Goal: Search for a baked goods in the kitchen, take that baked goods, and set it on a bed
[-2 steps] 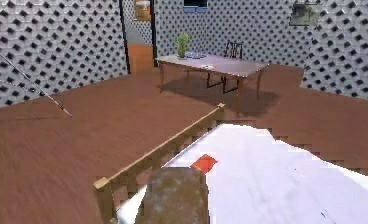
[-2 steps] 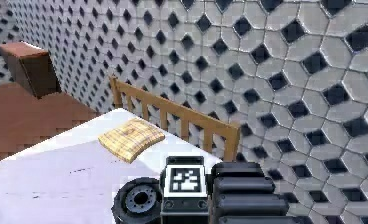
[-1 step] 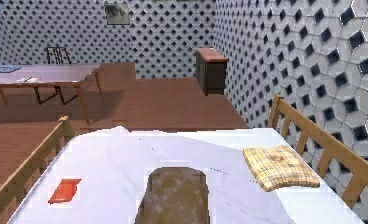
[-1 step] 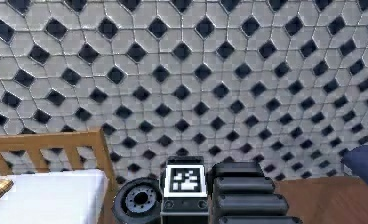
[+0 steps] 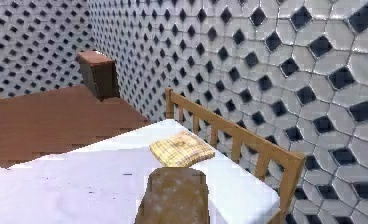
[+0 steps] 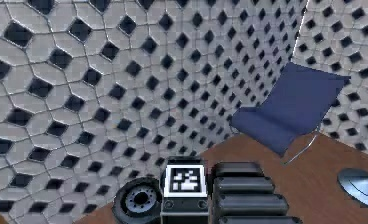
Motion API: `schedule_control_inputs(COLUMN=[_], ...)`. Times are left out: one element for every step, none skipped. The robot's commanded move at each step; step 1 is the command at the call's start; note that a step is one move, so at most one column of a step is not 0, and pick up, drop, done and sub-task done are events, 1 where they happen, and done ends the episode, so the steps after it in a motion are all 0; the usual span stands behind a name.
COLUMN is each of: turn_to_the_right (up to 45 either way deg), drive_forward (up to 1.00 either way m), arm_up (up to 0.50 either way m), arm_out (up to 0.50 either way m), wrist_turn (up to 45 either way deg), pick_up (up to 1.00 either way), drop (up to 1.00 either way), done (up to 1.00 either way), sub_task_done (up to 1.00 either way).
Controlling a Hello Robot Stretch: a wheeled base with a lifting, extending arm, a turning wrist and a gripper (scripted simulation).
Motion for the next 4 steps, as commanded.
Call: schedule_control_inputs(turn_to_the_right=[-45.0, -45.0, -45.0, -9.0], drive_forward=[0.0, 0.0, 0.0, 0.0], arm_up=[0.0, 0.0, 0.0, 0.0], arm_out=[0.0, 0.0, 0.0, 0.0], wrist_turn=[0.0, 0.0, 0.0, 0.0], pick_up=[0.0, 0.0, 0.0, 0.0], drop=[0.0, 0.0, 0.0, 0.0], done=[0.0, 0.0, 0.0, 0.0], sub_task_done=[0.0, 0.0, 0.0, 0.0])
